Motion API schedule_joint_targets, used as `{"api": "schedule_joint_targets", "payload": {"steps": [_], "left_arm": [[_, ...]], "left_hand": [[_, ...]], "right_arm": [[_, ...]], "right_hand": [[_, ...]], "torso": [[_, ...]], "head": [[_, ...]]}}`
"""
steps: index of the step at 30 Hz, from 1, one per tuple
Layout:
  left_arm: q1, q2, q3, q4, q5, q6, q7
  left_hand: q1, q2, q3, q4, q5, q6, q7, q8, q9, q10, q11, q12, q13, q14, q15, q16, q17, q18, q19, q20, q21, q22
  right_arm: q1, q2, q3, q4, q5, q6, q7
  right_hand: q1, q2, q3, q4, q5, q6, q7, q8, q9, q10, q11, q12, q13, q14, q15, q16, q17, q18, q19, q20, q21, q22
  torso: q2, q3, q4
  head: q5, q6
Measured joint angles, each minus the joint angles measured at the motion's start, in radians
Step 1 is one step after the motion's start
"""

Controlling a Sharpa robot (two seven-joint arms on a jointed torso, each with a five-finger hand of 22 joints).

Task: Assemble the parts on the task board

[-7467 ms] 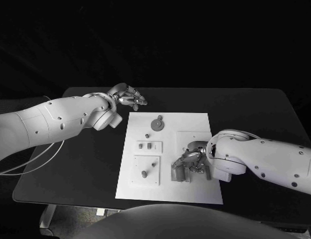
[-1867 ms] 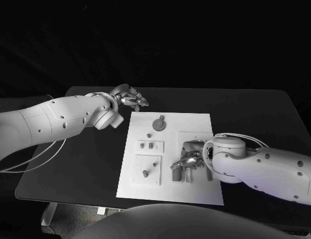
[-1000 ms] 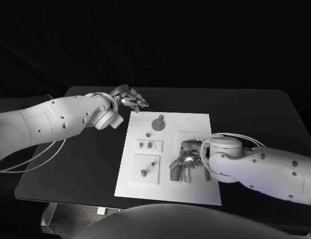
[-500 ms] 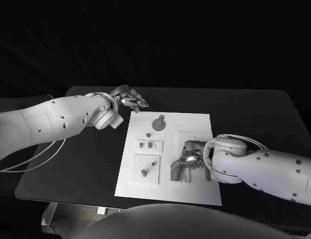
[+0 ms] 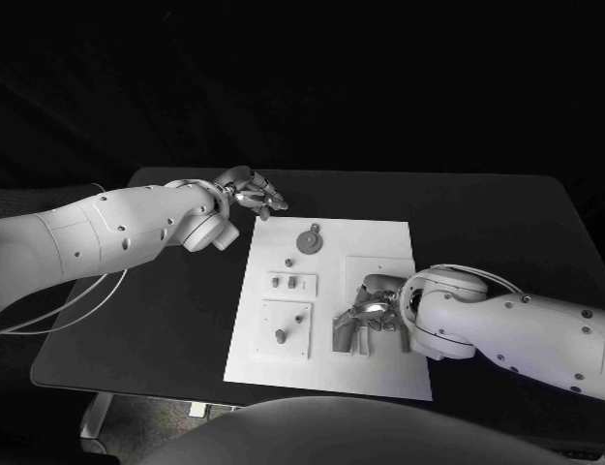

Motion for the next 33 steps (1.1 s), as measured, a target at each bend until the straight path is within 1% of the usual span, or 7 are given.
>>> {"api": "schedule_joint_targets", "payload": {"steps": [6,7,13,15,23,26,33], "left_arm": [[0.000,-0.002,0.000,-0.001,-0.003,0.004,-0.004],[0.000,-0.002,0.000,-0.002,-0.004,0.004,-0.005],[0.000,-0.004,0.000,-0.003,-0.006,0.007,-0.008],[0.000,-0.004,0.000,-0.003,-0.007,0.008,-0.009],[0.000,-0.005,0.000,-0.005,-0.010,0.011,-0.012],[0.000,-0.005,0.000,-0.005,-0.011,0.012,-0.014],[0.000,-0.005,-0.001,-0.005,-0.014,0.017,-0.018]], "left_hand": [[0.000,0.000,0.000,0.000,0.000,0.000,0.000,0.000,0.000,-0.003,0.003,0.000,-0.001,0.000,0.000,-0.004,0.001,-0.005,0.000,0.000,0.000,0.000],[0.000,0.000,0.000,0.000,0.000,0.000,0.000,0.000,0.000,-0.004,0.003,0.000,-0.001,0.000,0.000,-0.004,0.001,-0.005,0.000,0.000,0.000,0.000],[0.000,0.000,0.000,0.000,0.000,0.000,0.000,0.000,0.000,-0.003,0.003,0.000,-0.001,0.000,0.000,-0.004,0.002,-0.006,0.000,0.000,-0.004,0.001],[0.000,0.000,0.000,0.000,0.000,0.000,0.000,0.000,0.000,-0.003,0.003,0.000,-0.001,0.000,0.000,-0.004,0.002,-0.006,0.000,0.000,-0.004,0.001],[0.000,0.000,0.000,0.000,0.000,0.000,0.000,0.000,0.000,-0.003,0.003,0.000,-0.002,0.000,0.000,-0.004,0.002,-0.009,0.000,0.000,-0.004,0.001],[0.000,0.000,0.000,0.000,0.000,0.000,0.000,0.000,0.000,-0.003,0.003,0.000,-0.002,0.000,0.000,-0.004,0.002,-0.010,0.000,0.000,-0.004,0.001],[0.000,0.000,0.000,0.000,0.000,0.000,0.000,0.000,0.000,-0.005,0.005,0.000,-0.002,0.000,0.000,-0.004,0.003,-0.004,0.000,0.000,-0.004,0.001]], "right_arm": [[0.004,-0.006,0.000,0.003,0.018,-0.001,0.006],[0.006,-0.007,0.000,0.003,0.020,-0.001,0.007],[0.016,-0.012,0.002,0.006,0.027,-0.004,0.012],[0.017,-0.013,0.002,0.007,0.028,-0.005,0.013],[0.018,-0.016,0.003,0.009,0.030,-0.010,0.018],[0.020,-0.020,0.005,0.012,0.036,-0.008,0.020],[0.043,-0.028,0.009,0.016,0.075,0.021,0.025]], "right_hand": [[0.004,0.004,0.000,0.000,0.000,0.000,0.001,-0.003,0.000,0.000,0.000,0.000,0.000,-0.001,0.001,0.000,0.000,0.000,0.000,0.000,0.000,0.000],[0.004,0.004,0.018,-0.018,0.000,0.000,0.002,-0.003,0.000,0.000,0.000,0.000,0.000,-0.001,0.001,0.000,0.000,0.000,0.000,0.000,0.000,0.000],[0.005,0.005,0.022,-0.023,0.000,-0.003,0.005,0.001,0.000,0.000,0.000,0.000,0.000,-0.003,0.003,0.000,0.000,0.000,0.000,0.000,0.000,0.000],[0.005,0.005,0.040,-0.041,0.000,-0.004,0.006,0.001,0.000,0.000,0.000,0.000,0.000,-0.003,0.003,0.000,0.000,0.000,0.000,0.000,0.000,0.000],[0.005,0.005,0.046,-0.042,-0.004,-0.005,0.004,0.001,0.000,0.000,0.000,-0.004,0.000,-0.004,0.004,0.000,-0.001,0.000,-0.001,0.001,0.000,0.000],[0.005,0.005,0.046,-0.042,-0.004,-0.006,0.004,0.001,0.000,0.000,0.000,-0.004,0.000,-0.005,0.005,0.000,-0.001,0.000,0.002,0.005,0.000,0.000],[0.005,0.005,0.046,-0.042,-0.004,-0.005,0.004,0.000,0.000,0.000,0.000,-0.004,-0.001,-0.005,0.005,0.000,-0.003,0.000,0.001,0.005,0.000,0.000]], "torso": [[0.000,0.0001,0.0000],[0.000,0.0001,0.0000],[0.000,0.0001,0.0000],[0.000,0.0001,0.0000],[0.000,0.0001,0.0000],[0.000,0.0001,0.0000],[0.000,0.0001,0.0000]], "head": [[0.001,0.000],[0.001,0.000],[0.001,0.000],[0.001,0.000],[0.002,0.000],[0.003,0.000],[0.004,0.000]]}}
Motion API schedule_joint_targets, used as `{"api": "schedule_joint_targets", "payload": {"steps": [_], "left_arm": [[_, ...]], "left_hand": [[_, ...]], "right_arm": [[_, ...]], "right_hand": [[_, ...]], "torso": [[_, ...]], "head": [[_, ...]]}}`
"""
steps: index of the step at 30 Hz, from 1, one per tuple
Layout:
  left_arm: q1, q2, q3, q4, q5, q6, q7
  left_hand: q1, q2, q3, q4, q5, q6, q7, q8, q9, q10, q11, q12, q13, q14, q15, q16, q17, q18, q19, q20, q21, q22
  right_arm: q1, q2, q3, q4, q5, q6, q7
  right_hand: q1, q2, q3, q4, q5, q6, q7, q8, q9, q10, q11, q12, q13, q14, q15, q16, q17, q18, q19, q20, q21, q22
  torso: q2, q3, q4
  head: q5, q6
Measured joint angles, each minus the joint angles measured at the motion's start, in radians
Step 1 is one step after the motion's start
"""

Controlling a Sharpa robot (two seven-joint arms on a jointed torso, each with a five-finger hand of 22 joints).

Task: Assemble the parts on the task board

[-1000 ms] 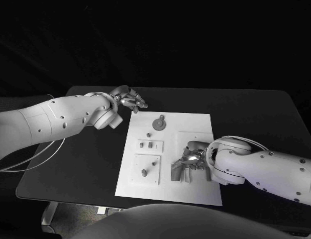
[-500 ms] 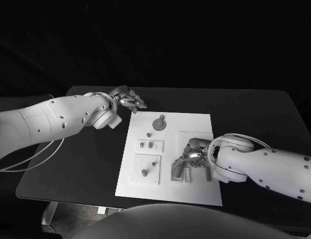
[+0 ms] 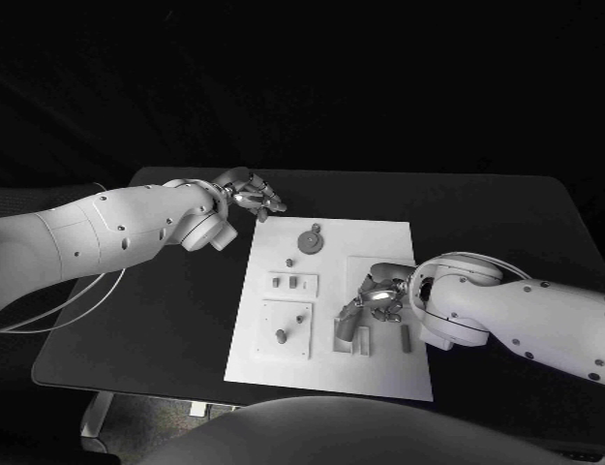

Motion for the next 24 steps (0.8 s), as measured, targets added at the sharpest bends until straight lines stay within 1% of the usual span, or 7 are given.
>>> {"api": "schedule_joint_targets", "payload": {"steps": [2,4,11,16,21,24], "left_arm": [[0.000,0.000,0.000,0.000,-0.001,0.002,-0.002],[0.000,-0.001,0.000,0.000,-0.002,0.003,-0.003],[0.000,-0.001,0.000,-0.002,-0.007,0.009,-0.010],[0.000,-0.001,0.000,-0.002,-0.010,0.013,-0.015],[0.000,-0.001,0.000,-0.002,-0.012,0.016,-0.019],[0.000,0.000,0.000,-0.002,-0.014,0.018,-0.021]], "left_hand": [[0.000,0.000,0.000,0.000,0.000,0.000,0.000,0.000,0.000,-0.002,0.001,0.000,0.000,0.000,0.000,0.000,0.000,0.000,0.000,0.000,0.000,0.000],[0.000,0.000,0.000,0.000,0.000,0.000,0.000,0.000,0.000,-0.005,-0.002,0.000,-0.001,0.000,0.000,0.000,0.000,0.000,0.000,0.000,0.000,0.001],[0.000,0.000,0.000,0.000,0.000,0.000,0.000,0.000,0.000,-0.005,-0.002,0.000,-0.001,0.000,0.000,0.000,0.001,0.000,0.000,0.000,0.000,0.001],[0.000,0.000,0.000,0.000,0.000,0.000,0.000,0.000,0.000,-0.005,-0.002,0.000,-0.002,0.000,0.000,0.000,0.001,0.000,0.000,0.000,0.000,0.001],[0.000,0.000,0.000,0.000,0.000,0.000,0.000,0.000,0.000,-0.005,-0.002,0.000,-0.002,0.000,0.000,0.000,0.001,0.001,0.000,0.000,0.000,0.001],[0.000,0.000,0.000,0.000,0.000,0.000,0.000,0.000,0.000,-0.005,-0.002,0.000,-0.002,0.000,0.000,0.000,0.002,0.001,0.000,0.000,0.000,0.001]], "right_arm": [[0.008,-0.003,0.000,0.000,0.018,0.016,0.001],[0.014,-0.005,0.000,-0.001,0.037,0.032,0.001],[0.035,-0.005,0.000,-0.005,0.130,0.108,-0.002],[0.048,0.007,0.000,-0.026,0.212,0.168,-0.009],[0.052,0.031,0.000,-0.052,0.251,0.205,-0.018],[0.054,0.049,-0.002,-0.076,0.262,0.221,-0.023]], "right_hand": [[0.000,0.000,0.000,0.000,0.000,0.000,0.000,0.000,0.000,0.000,0.000,0.000,0.000,0.000,0.000,0.000,0.000,0.000,0.000,0.000,0.000,0.000],[0.000,0.000,0.003,-0.003,-0.001,0.000,0.000,0.000,0.000,0.000,0.000,0.000,0.000,0.000,0.000,0.000,-0.002,0.000,0.000,0.000,0.000,0.000],[0.000,0.000,0.006,0.000,0.000,0.000,0.000,-0.003,0.000,0.001,0.001,-0.003,0.000,-0.002,0.002,-0.004,-0.007,0.000,-0.004,0.004,0.000,0.000],[0.000,0.000,0.006,0.000,0.001,0.000,0.001,-0.004,-0.001,-0.001,0.004,-0.004,0.000,-0.003,0.003,-0.004,-0.009,0.000,-0.007,0.007,0.000,0.000],[-0.005,0.005,0.006,0.000,0.002,0.000,0.001,-0.004,-0.003,-0.002,0.005,-0.004,0.000,-0.004,0.004,-0.004,-0.010,0.000,-0.009,0.009,0.000,0.000],[-0.007,0.007,0.006,0.000,0.002,0.000,0.001,-0.006,-0.003,-0.002,0.005,-0.004,0.000,-0.005,0.005,-0.004,-0.010,0.000,-0.011,0.011,0.000,0.000]], "torso": [[0.000,0.0000,-0.0001],[0.000,0.0000,-0.0001],[0.000,-0.0001,-0.0002],[0.000,-0.0002,-0.0002],[0.000,-0.0006,-0.0001],[0.000,-0.0007,-0.0002]], "head": [[0.000,0.000],[0.000,0.000],[0.000,0.000],[0.001,0.000],[0.001,0.000],[0.001,0.000]]}}
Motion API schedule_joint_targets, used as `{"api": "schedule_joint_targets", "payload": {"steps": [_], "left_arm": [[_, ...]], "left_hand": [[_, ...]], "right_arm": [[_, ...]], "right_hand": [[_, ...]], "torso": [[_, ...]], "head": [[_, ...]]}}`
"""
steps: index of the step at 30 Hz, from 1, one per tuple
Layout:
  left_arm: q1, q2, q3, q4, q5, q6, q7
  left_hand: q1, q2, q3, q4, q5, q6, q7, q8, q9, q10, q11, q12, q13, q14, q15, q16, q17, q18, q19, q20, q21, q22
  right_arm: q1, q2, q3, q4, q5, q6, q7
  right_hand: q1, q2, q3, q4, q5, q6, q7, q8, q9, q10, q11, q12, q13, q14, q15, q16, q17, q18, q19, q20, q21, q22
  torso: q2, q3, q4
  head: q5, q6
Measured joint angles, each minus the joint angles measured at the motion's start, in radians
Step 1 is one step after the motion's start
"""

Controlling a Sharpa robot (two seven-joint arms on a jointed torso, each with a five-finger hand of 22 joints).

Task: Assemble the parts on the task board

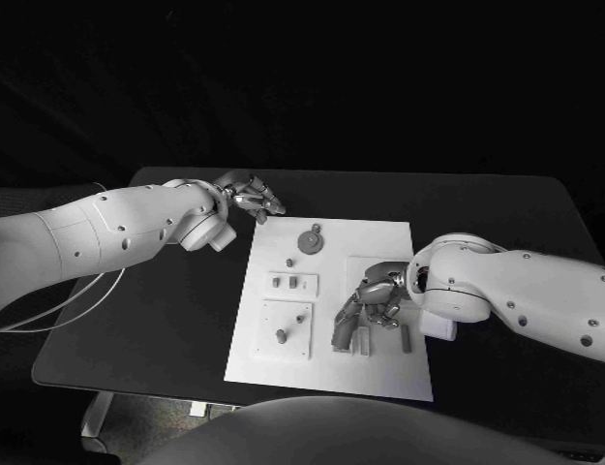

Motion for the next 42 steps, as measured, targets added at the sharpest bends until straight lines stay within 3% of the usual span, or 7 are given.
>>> {"api": "schedule_joint_targets", "payload": {"steps": [5,23,42], "left_arm": [[0.000,0.001,0.000,0.000,-0.003,0.002,-0.003],[0.000,0.004,0.000,-0.001,-0.009,0.008,-0.009],[0.000,0.006,0.000,-0.002,-0.013,0.011,-0.012]], "left_hand": [[0.000,0.000,0.000,0.000,0.000,0.000,0.000,0.000,0.000,0.000,0.000,0.000,0.000,0.000,0.000,0.000,0.000,0.003,0.000,0.000,0.000,0.000],[0.000,0.000,0.000,0.000,0.000,0.000,0.000,0.000,0.000,-0.004,0.003,0.000,-0.001,0.000,0.000,-0.004,0.001,0.003,-0.002,0.002,0.000,0.001],[0.000,0.000,0.000,0.000,0.000,0.000,0.000,0.000,0.000,-0.005,0.002,0.000,-0.002,0.000,0.000,-0.004,0.002,-0.003,-0.002,0.002,0.000,0.001]], "right_arm": [[0.000,0.023,-0.008,-0.028,0.004,0.018,-0.007],[0.000,0.037,-0.008,-0.050,-0.031,0.084,-0.026],[-0.025,0.066,-0.008,-0.072,-0.098,0.056,-0.032]], "right_hand": [[0.000,0.000,0.000,0.000,0.000,0.000,0.000,0.000,-0.001,0.000,0.000,0.000,0.000,0.000,0.000,0.000,0.001,0.000,0.000,0.000,0.000,0.000],[0.005,0.005,-0.001,0.000,-0.001,-0.005,0.005,-0.003,-0.001,-0.004,0.004,0.000,0.000,-0.005,0.005,0.000,-0.005,0.000,-0.005,0.005,0.000,0.000],[0.007,0.006,-0.001,0.000,-0.004,-0.009,0.005,-0.003,-0.002,-0.007,0.007,0.000,0.001,-0.013,0.006,-0.004,-0.013,0.000,-0.006,0.006,0.000,0.000]], "torso": [[0.000,0.0001,0.0000],[0.000,0.0005,0.0001],[0.000,0.0005,0.0001]], "head": [[0.000,0.000],[0.003,0.000],[0.005,0.000]]}}
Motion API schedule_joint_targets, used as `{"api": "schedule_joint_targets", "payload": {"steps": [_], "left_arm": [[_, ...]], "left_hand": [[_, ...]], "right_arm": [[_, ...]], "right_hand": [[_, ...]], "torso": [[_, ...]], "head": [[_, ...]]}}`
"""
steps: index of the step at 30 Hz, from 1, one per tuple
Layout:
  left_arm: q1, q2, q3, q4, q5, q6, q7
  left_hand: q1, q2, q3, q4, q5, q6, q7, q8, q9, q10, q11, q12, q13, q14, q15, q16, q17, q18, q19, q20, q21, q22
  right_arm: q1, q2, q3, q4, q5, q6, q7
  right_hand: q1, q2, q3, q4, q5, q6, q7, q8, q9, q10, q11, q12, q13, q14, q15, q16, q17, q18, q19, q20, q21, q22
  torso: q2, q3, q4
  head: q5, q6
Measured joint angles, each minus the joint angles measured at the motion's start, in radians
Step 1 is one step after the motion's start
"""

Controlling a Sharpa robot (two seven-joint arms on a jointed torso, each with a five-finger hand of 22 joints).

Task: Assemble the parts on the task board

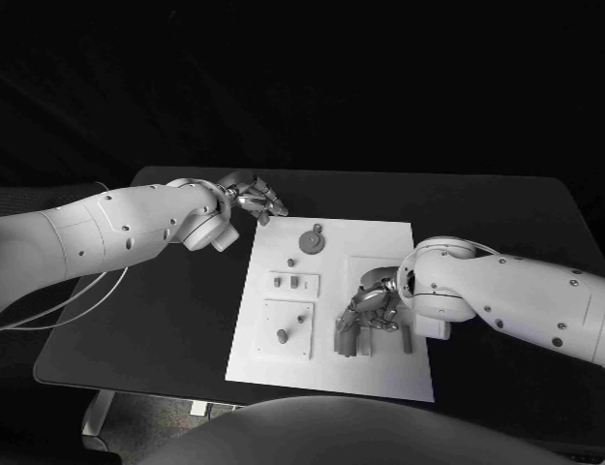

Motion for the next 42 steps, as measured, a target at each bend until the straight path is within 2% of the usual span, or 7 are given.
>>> {"api": "schedule_joint_targets", "payload": {"steps": [11,12,15,26,30,37,42], "left_arm": [[0.000,0.001,0.000,-0.001,-0.001,0.003,-0.002],[0.000,0.001,0.000,-0.001,-0.001,0.003,-0.003],[0.000,0.001,0.000,-0.001,-0.002,0.004,-0.003],[0.000,0.001,0.000,-0.002,-0.003,0.006,-0.005],[0.000,0.002,0.000,-0.003,-0.003,0.006,-0.005],[0.000,0.003,0.000,-0.003,-0.005,0.007,-0.007],[0.000,0.003,0.000,-0.003,-0.006,0.008,-0.008]], "left_hand": [[0.000,0.000,0.000,0.000,0.000,0.000,0.000,0.000,0.000,0.000,0.000,0.000,0.000,0.000,0.000,0.000,0.001,-0.003,0.000,0.000,0.000,0.000],[0.000,0.000,0.000,0.000,0.000,0.000,0.000,0.000,0.000,0.000,0.000,0.000,0.000,0.000,0.000,0.000,0.001,-0.006,0.000,0.000,0.000,0.000],[0.000,0.000,0.000,0.000,0.000,0.000,0.000,0.000,0.000,0.000,0.000,0.000,0.000,0.000,0.000,0.000,0.001,0.001,0.000,0.000,0.000,0.000],[0.000,0.000,0.000,0.000,0.000,0.000,0.000,0.000,0.000,0.000,0.000,0.000,-0.001,0.000,0.000,0.000,0.002,0.006,0.000,0.000,0.000,0.000],[0.000,0.000,0.000,0.000,0.000,0.000,0.000,0.000,0.000,0.000,0.000,0.000,-0.001,0.000,0.000,0.000,0.003,0.007,-0.002,0.002,0.000,0.000],[0.000,0.000,0.000,0.000,0.000,0.000,0.000,0.000,0.000,0.000,0.000,0.000,-0.001,0.000,0.000,0.000,0.003,0.007,-0.002,0.002,0.000,0.001],[0.000,0.000,0.000,0.000,0.000,0.000,0.000,0.000,0.000,0.000,0.000,0.000,-0.001,0.000,0.000,0.000,0.003,0.007,-0.002,0.002,0.000,0.001]], "right_arm": [[-0.008,0.002,0.000,-0.007,-0.057,-0.022,0.002],[-0.008,0.003,0.000,-0.006,-0.059,-0.024,0.002],[-0.008,0.003,0.000,-0.005,-0.065,-0.032,0.003],[-0.009,0.000,-0.001,-0.002,-0.059,-0.061,0.005],[-0.009,0.000,-0.001,-0.003,-0.042,-0.070,0.004],[-0.010,0.000,-0.001,-0.005,-0.022,-0.067,-0.001],[-0.010,0.000,-0.001,-0.006,-0.011,-0.061,-0.004]], "right_hand": [[0.000,0.000,0.002,0.002,0.005,-0.004,0.004,0.003,-0.002,-0.003,0.004,0.000,0.000,-0.010,0.003,0.000,-0.012,0.000,-0.002,0.002,0.000,0.000],[0.008,0.008,0.002,0.002,0.005,-0.006,0.002,0.001,-0.004,-0.003,0.004,0.000,0.000,-0.013,0.006,0.000,-0.014,0.000,-0.004,0.004,0.000,0.000],[0.009,0.009,0.002,0.002,0.005,-0.006,0.002,0.001,-0.004,-0.003,0.004,0.000,0.000,-0.014,0.006,-0.004,-0.016,0.000,-0.005,0.005,0.000,0.000],[0.009,0.010,0.000,0.011,0.005,-0.006,0.003,0.000,-0.003,-0.003,0.004,0.000,0.001,-0.015,0.008,-0.004,-0.014,0.000,-0.007,0.007,0.000,0.000],[0.008,0.019,0.000,0.011,0.004,-0.007,0.004,-0.003,-0.004,-0.003,0.004,0.000,0.002,-0.016,0.009,-0.004,-0.012,0.000,-0.007,0.007,0.000,0.000],[0.005,0.021,-0.003,0.023,0.003,-0.009,0.006,-0.006,-0.004,-0.007,0.007,0.000,0.002,-0.018,0.010,-0.004,-0.012,0.000,-0.007,0.007,0.000,0.000],[0.001,0.025,-0.004,0.038,0.003,-0.009,0.006,-0.008,-0.004,-0.011,0.003,0.000,0.002,-0.023,0.008,-0.004,-0.018,0.000,-0.009,0.009,0.000,0.000]], "torso": [[0.000,0.0000,0.0000],[0.000,0.0000,0.0000],[0.000,0.0000,0.0000],[0.000,0.0000,0.0000],[0.000,-0.0001,0.0000],[0.000,-0.0001,0.0000],[0.000,-0.0001,0.0000]], "head": [[0.001,0.000],[0.001,0.000],[0.001,0.000],[0.001,0.000],[0.001,0.000],[0.002,0.000],[0.000,0.000]]}}
